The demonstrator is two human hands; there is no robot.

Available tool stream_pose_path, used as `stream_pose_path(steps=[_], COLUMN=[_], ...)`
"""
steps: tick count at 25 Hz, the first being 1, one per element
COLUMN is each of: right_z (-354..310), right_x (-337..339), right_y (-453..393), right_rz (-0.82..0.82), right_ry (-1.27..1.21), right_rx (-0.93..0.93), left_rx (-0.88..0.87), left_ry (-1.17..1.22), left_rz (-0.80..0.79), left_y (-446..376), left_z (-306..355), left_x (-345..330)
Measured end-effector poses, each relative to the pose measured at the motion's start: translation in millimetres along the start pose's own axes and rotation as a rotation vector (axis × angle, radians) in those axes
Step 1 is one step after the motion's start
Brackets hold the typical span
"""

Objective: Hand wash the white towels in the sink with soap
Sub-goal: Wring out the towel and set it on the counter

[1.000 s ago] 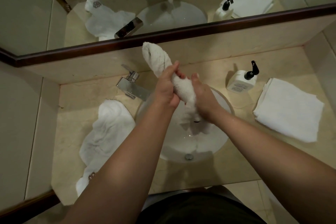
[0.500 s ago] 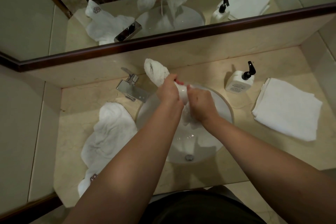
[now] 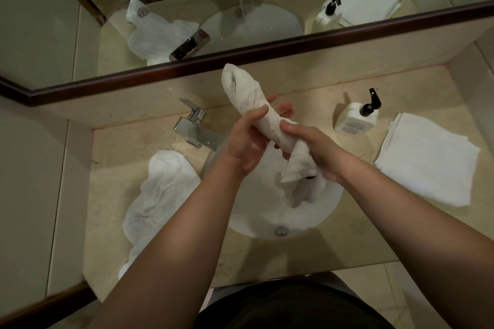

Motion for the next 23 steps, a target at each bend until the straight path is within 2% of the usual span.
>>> stream_pose_path(steps=[3, 5, 7, 10, 14, 17, 20, 23], right_z=[5.1, 3.2, 0.0, -3.3, 2.5, 4.8, 3.7, 5.1], right_x=[-19.3, -30.9, -29.0, -22.3, -18.8, -16.0, -16.1, -16.4], right_y=[11.3, 15.1, 10.2, 2.9, -2.3, 0.9, 4.2, 2.9], right_rz=[-0.179, -0.242, -0.150, 0.096, 0.296, 0.412, 0.476, 0.487], right_ry=[-0.237, -0.351, -0.300, -0.101, 0.165, 0.268, 0.316, 0.338], right_rx=[-0.201, -0.220, -0.106, 0.084, 0.151, 0.224, 0.289, 0.286], left_rx=[0.016, -0.016, -0.015, 0.011, 0.027, 0.072, 0.096, 0.141], left_ry=[0.096, 0.146, 0.178, 0.223, 0.186, 0.164, 0.152, 0.206], left_rz=[-0.184, -0.153, -0.019, 0.210, 0.418, 0.565, 0.655, 0.652], left_y=[1.3, 0.0, -1.6, -1.6, -2.7, -0.7, 1.5, 2.0], left_z=[-1.8, 5.9, 11.8, 5.5, -13.8, -22.4, -25.3, -31.9], left_x=[-10.2, -14.7, -11.0, -0.9, 13.0, 22.9, 27.9, 29.6])
Point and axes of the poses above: each hand's wrist, its own y-axis away from the middle knuckle, its own x-axis out of the back of the hand, z = x × y, the point moved 8 cm from there along -y, towards the middle knuckle, and after that the axes turned 3 degrees about z, right-handed, at the moved point
